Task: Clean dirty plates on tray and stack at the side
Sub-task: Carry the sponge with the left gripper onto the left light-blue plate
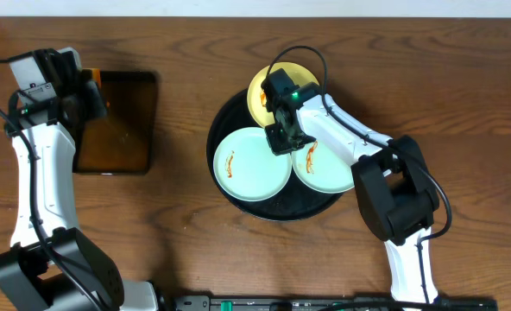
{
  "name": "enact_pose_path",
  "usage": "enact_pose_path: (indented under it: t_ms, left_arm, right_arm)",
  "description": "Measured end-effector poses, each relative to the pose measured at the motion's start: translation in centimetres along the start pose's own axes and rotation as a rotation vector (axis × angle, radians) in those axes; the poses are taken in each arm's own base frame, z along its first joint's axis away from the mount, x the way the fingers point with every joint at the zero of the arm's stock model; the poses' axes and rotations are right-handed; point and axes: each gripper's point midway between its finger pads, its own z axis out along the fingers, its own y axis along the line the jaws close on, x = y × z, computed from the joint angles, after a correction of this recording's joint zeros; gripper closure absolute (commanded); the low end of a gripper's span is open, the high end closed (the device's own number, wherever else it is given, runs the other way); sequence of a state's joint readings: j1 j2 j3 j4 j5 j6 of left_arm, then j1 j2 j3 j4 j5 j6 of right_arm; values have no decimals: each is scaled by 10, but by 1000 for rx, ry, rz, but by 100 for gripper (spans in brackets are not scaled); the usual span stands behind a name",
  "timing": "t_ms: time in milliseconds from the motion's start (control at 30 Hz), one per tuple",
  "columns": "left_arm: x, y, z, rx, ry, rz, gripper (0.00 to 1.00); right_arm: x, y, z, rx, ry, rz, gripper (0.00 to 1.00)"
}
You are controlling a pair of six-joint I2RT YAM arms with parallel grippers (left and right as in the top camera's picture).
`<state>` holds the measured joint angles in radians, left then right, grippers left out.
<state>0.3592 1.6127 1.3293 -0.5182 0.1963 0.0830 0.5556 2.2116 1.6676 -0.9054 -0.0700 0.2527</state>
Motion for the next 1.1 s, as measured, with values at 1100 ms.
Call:
enact_pose_path:
  t_ms: [1100]
  left_arm:
    - [14,-102,-31,482,96,-154,93]
  right_arm:
    - [-9,5,-1,-25,-35,18,99]
